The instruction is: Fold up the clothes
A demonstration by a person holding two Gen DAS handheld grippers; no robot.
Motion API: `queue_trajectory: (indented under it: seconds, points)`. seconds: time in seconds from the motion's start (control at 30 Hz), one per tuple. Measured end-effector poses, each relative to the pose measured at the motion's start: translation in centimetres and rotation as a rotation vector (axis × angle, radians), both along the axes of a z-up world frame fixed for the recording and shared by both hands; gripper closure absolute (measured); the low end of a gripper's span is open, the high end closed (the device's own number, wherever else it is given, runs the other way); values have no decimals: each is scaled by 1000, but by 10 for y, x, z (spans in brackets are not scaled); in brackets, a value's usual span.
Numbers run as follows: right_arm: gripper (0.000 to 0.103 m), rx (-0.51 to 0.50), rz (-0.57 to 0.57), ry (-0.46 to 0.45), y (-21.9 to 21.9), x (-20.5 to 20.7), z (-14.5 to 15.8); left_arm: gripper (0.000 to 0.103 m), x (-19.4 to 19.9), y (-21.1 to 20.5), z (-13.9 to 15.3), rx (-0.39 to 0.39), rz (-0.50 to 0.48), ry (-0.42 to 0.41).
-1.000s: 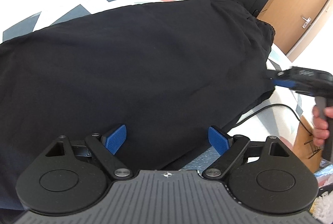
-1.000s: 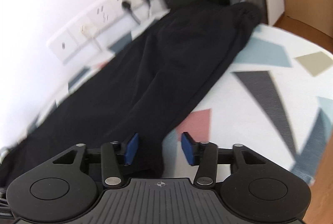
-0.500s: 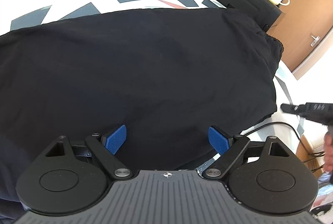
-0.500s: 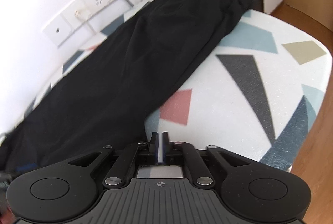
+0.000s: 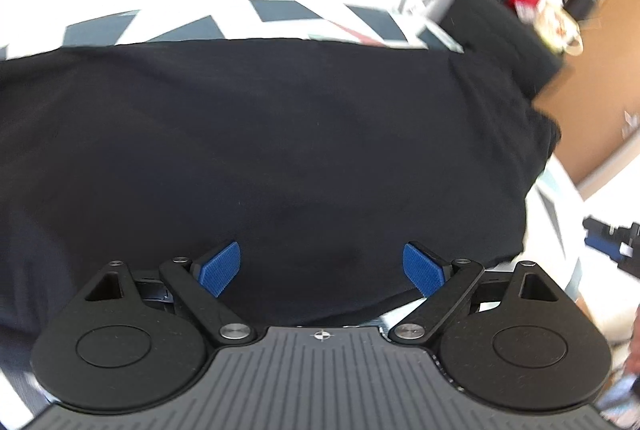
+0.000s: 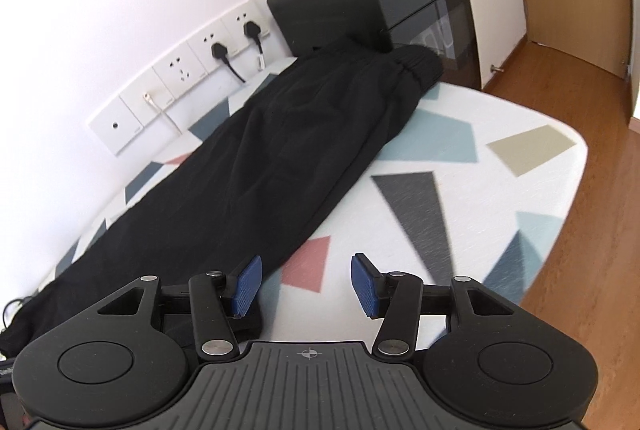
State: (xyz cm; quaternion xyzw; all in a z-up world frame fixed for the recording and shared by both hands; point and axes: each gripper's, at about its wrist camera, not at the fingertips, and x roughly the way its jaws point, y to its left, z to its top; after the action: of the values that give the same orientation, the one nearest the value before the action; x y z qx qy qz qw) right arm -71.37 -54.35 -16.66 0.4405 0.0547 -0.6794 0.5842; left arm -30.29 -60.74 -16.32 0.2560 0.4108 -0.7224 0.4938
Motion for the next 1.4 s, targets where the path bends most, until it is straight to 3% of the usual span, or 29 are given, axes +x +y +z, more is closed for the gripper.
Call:
queue_trajectory:
  seconds: [0.13, 0.4, 0.73, 0.83, 0.97, 1.07, 1.27, 1.4]
  points:
    - [52, -14, -13, -19, 20, -20, 6, 12, 3, 32, 5, 33, 108, 71]
    - [37, -31, 31, 5, 51, -42, 14, 12, 7, 114, 20, 12, 260, 53]
    - [13, -66, 157, 6, 51, -11, 12, 12, 68, 234, 35, 25, 570, 49]
    - [13, -53, 224, 24, 45, 10, 10, 12, 97, 259, 35, 25, 676, 105]
    - [13, -49, 298, 68, 37, 49, 11, 12, 133, 282, 31, -14, 799, 113]
    - [13, -50, 358, 81, 29, 87, 12, 12, 162, 283, 27, -30, 850, 141]
    - [13, -69, 486, 134, 10, 189, 22, 13, 226, 239, 23, -77, 856, 223]
    - [13, -71, 606, 219, 2, 278, 22, 20, 273, 184, 4, -37, 851, 346]
